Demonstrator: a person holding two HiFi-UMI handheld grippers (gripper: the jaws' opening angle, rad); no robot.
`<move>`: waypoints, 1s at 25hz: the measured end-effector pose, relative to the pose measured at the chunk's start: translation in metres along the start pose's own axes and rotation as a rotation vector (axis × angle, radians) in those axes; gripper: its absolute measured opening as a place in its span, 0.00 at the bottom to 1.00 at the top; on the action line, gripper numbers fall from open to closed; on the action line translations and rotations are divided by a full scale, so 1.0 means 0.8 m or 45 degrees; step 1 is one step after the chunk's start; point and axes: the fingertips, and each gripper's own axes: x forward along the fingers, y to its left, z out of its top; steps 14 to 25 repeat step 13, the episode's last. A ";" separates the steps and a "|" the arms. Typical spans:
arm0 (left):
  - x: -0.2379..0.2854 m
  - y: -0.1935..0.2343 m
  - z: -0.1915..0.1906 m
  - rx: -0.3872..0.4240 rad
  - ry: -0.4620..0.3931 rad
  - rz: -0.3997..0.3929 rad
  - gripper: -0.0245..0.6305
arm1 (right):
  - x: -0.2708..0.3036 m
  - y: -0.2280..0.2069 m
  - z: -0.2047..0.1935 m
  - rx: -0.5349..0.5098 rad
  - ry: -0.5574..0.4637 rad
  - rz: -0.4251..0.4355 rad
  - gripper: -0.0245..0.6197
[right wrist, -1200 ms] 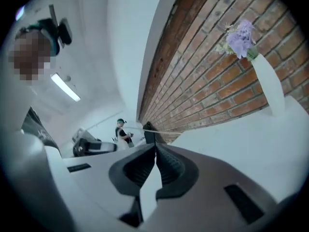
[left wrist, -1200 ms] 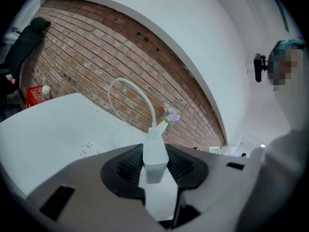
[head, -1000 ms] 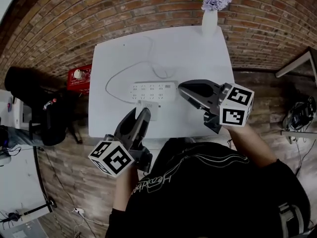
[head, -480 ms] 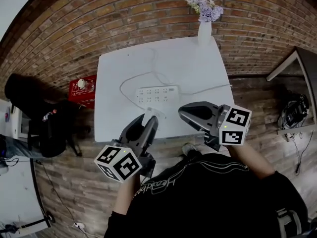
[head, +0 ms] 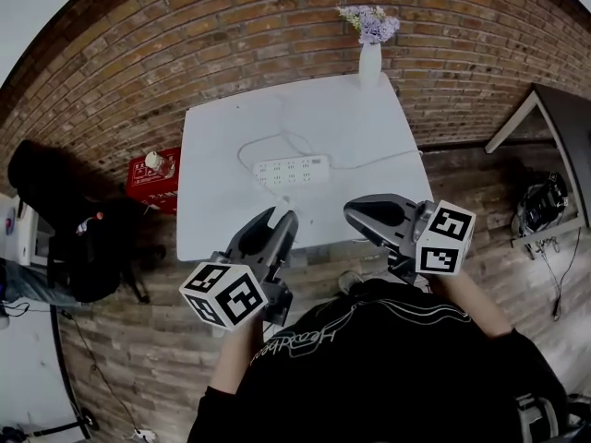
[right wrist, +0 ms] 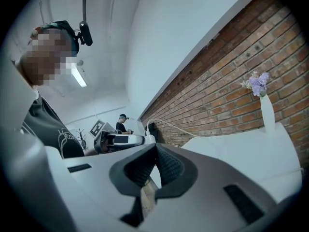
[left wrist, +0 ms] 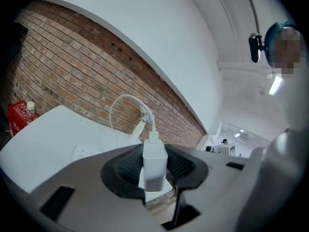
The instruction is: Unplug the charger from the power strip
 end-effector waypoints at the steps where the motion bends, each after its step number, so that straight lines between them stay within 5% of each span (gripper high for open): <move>1: -0.001 -0.001 0.001 0.007 -0.001 0.000 0.24 | -0.001 0.001 0.002 -0.001 0.002 -0.008 0.03; 25: -0.013 -0.008 0.004 0.016 0.000 -0.009 0.24 | 0.008 0.019 0.005 0.007 0.011 0.012 0.03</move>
